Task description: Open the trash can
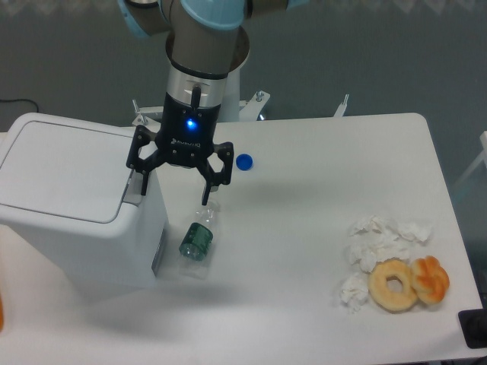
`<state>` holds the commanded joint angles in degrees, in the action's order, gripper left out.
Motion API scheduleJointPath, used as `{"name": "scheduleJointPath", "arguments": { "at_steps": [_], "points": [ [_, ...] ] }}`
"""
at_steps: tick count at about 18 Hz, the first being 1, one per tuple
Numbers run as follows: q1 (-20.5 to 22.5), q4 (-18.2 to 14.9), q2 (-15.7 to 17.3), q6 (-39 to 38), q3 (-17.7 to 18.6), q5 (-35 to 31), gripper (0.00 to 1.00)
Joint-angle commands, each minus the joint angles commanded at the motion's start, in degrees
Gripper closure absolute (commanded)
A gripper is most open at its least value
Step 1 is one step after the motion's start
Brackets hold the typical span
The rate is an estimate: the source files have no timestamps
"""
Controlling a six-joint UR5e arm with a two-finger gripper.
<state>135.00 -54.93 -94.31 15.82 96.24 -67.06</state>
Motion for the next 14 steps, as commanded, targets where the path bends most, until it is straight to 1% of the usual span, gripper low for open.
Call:
{"name": "scheduleJointPath", "arguments": {
  "at_steps": [7, 10, 14],
  "points": [
    [0.1, 0.1, -0.1, 0.1, 0.0, 0.2, 0.00],
    [0.7, 0.1, -0.1, 0.0, -1.7, 0.9, 0.00],
    [1.9, 0.1, 0.3, 0.1, -3.0, 1.0, 0.00]
  ]
}}
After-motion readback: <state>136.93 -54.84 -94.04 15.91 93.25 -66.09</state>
